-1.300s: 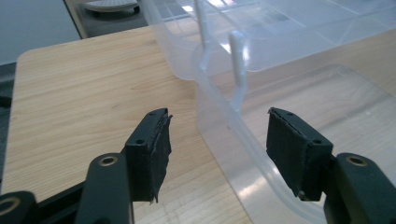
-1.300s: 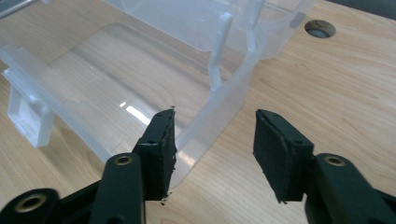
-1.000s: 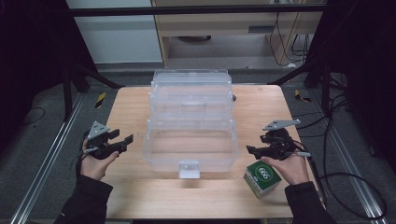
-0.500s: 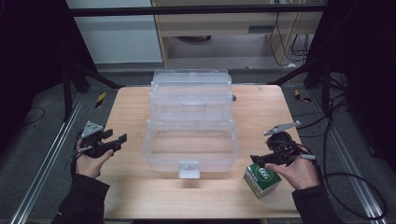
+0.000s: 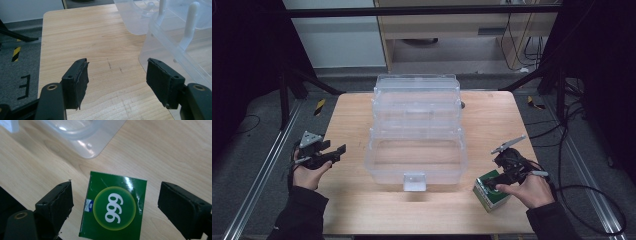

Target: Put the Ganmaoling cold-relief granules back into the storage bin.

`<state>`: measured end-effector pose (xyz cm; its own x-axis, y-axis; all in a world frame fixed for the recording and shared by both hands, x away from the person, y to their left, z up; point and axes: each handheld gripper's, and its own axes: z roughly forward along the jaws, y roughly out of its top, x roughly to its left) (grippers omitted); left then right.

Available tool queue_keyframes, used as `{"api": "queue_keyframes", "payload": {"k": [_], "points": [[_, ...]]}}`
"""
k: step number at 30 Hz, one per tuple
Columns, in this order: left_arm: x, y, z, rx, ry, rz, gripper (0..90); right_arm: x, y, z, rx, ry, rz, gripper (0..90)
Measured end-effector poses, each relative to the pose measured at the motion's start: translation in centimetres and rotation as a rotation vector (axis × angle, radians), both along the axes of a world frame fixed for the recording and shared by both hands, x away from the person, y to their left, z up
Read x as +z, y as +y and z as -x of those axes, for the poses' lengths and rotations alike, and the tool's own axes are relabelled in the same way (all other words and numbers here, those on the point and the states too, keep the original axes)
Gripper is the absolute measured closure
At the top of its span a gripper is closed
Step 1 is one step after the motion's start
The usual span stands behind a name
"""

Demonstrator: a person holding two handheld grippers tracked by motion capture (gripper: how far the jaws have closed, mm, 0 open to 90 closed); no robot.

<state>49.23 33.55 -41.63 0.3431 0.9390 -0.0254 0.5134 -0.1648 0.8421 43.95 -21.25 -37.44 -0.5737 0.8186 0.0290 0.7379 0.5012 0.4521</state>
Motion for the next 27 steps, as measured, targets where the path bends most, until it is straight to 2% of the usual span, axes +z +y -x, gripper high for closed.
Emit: {"api": "queue_keyframes", "payload": {"k": [19,27], "points": [[-0.3,0.0,0.0,-0.009,0.017,-0.013,32.6,-2.0,0.1,0.0,-0.009,0.083,0.061,5.9],[-0.4,0.0,0.0,-0.010,0.018,-0.016,32.5,-3.0,0.2,-0.1,-0.018,0.115,0.066,5.2]]}}
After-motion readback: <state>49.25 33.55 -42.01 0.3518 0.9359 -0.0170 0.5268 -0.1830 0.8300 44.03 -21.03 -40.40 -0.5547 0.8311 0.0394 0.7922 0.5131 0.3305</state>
